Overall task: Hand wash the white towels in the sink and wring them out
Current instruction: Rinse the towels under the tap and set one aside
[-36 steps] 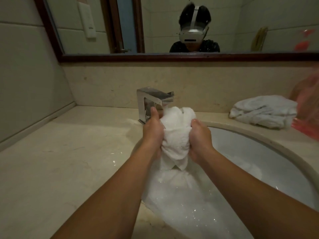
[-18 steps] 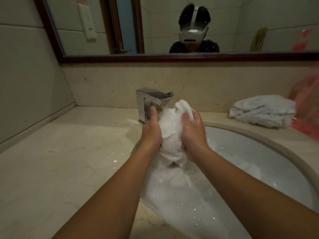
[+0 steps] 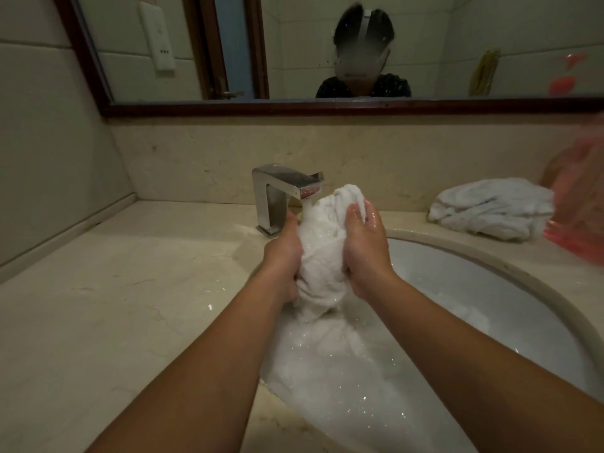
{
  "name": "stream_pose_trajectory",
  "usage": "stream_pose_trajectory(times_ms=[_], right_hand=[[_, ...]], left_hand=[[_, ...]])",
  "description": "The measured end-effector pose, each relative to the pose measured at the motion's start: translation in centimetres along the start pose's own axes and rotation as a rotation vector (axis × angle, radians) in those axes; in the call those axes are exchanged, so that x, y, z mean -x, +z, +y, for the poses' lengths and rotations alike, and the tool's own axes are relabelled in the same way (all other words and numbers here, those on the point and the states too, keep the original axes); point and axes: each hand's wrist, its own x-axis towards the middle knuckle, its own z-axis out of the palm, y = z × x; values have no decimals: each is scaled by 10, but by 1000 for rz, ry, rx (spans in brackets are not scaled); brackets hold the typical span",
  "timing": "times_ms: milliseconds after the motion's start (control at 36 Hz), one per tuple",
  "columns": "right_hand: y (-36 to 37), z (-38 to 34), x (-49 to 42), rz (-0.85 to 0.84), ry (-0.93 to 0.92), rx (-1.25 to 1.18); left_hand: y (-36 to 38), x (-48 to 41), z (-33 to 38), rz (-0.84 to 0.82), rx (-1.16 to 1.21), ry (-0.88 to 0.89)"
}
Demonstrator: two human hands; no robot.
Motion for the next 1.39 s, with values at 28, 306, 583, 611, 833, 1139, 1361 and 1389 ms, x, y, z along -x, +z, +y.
stream_pose_trajectory(times_ms=[28,306,583,611,833,1139,1361,1389], right_hand=[[-1,0,0,-13,7,2],[-4,13,-3,-8,113,-61],[1,14,6,-121,92,25],[3,13,10,-155,55,50],[1,7,15,-147,-145,150],[0,-5,13,2,-86,84],[1,2,8,0,93,-52],[0,3,8,9,114,-71]], left_hand=[[0,0,1,17,41,12],[-6,-7,5,-9,345,50],[-3,9,8,153,229,139],[-1,14,10,180,167,171],[-3,12,5,141,-12,260],[12,30,8,-10,-88,101],[9,31,8,113,-11,83],[8,29,7,132,-23,97]])
